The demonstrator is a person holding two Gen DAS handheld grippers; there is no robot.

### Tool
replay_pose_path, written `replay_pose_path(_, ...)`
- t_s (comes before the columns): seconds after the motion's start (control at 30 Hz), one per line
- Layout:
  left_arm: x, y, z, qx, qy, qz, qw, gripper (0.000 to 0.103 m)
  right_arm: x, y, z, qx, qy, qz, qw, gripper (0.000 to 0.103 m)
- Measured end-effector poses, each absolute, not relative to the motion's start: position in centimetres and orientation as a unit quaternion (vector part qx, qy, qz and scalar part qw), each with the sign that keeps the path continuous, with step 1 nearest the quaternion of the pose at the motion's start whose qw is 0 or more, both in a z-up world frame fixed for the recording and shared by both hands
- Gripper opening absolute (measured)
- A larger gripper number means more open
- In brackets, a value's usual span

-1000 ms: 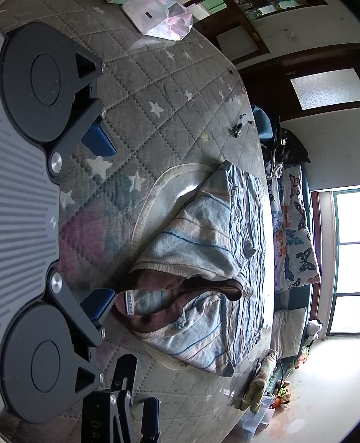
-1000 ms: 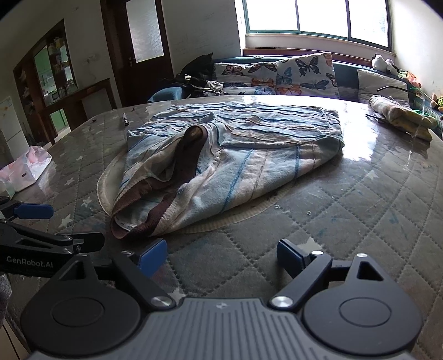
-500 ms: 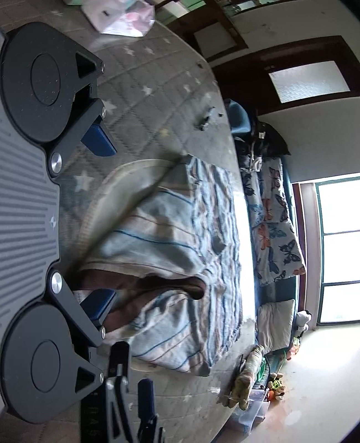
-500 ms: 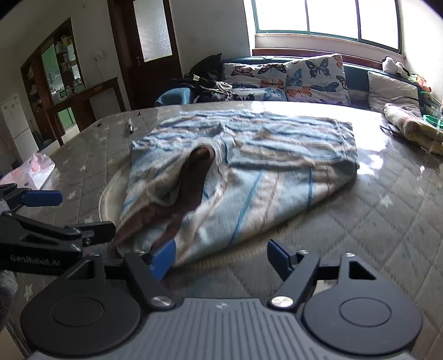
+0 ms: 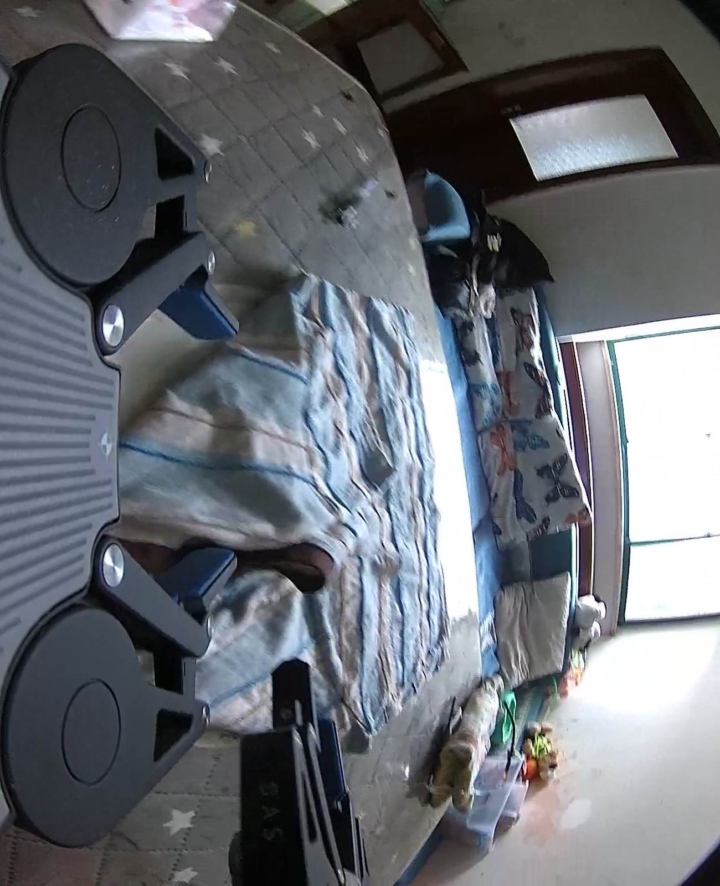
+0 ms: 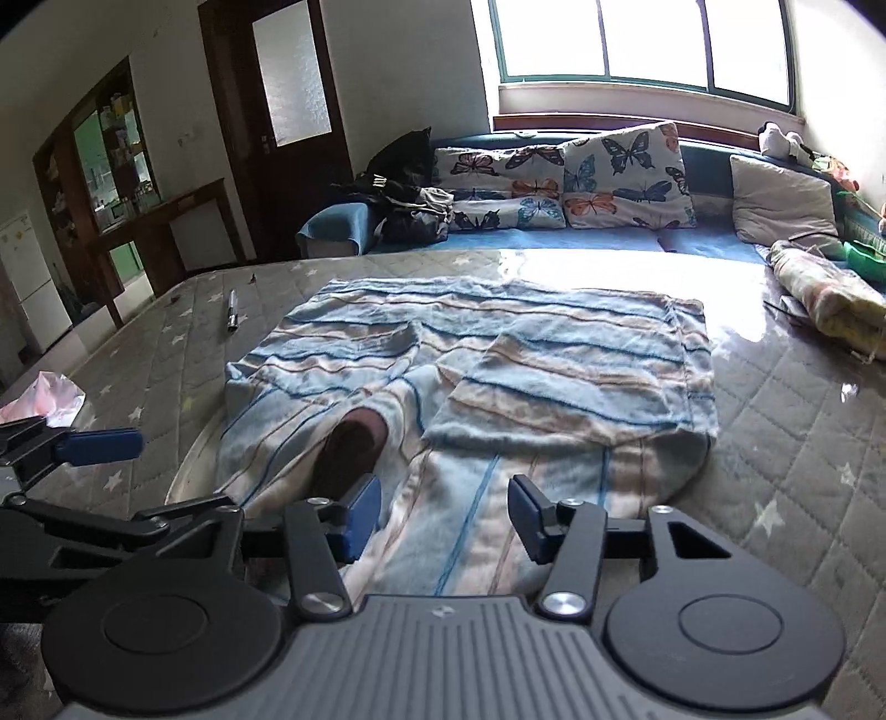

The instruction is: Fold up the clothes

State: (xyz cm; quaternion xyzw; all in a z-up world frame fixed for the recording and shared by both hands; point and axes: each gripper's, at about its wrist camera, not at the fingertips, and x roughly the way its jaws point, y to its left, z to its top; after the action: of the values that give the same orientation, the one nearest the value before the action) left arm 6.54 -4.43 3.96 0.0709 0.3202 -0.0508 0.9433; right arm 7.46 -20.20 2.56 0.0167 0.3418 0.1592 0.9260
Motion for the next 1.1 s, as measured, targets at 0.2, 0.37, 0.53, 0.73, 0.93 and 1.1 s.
replay_pose_path(0.2,10.2,-4.6,5.1,0.048,0.315,-0.064,0.946,0.074,8.7,-20.3,2.0,0.012,0.352,0.161,0.922,0.052)
replay_pose_path(0.37,14.2,-4.7,5.5,0.016,0.34,-0.061,0.938,0.068,9.5,-20.5,1.5,0.015,0.359,0.166,0.918,0.052)
replay_pose_path(0.53,18.9,-6.1,5.2,0.005,0.373,-0.055,0.926,0.067,10.4,-20.8,1.0,0.027,0.362,0.18,0.914,0.052)
replay_pose_path(0.73,23.6,-8.4,3.3,0.022,0.406,-0.037,0.913,0.067,11.3,-21.5,0.1,0.045,0.372,0.188,0.908,0.052)
replay_pose_path(0.93,26.5,-9.0,1.0,0.042,0.433,-0.01,0.9,0.031,11.9,-22.4,0.0,0.042,0.374,0.184,0.908,0.052)
replay_pose_path(1.1,25.9,-6.3,0.6,-0.003,0.435,-0.014,0.9,0.011,12.7,-22.5,0.7,0.028,0.367,0.175,0.913,0.052)
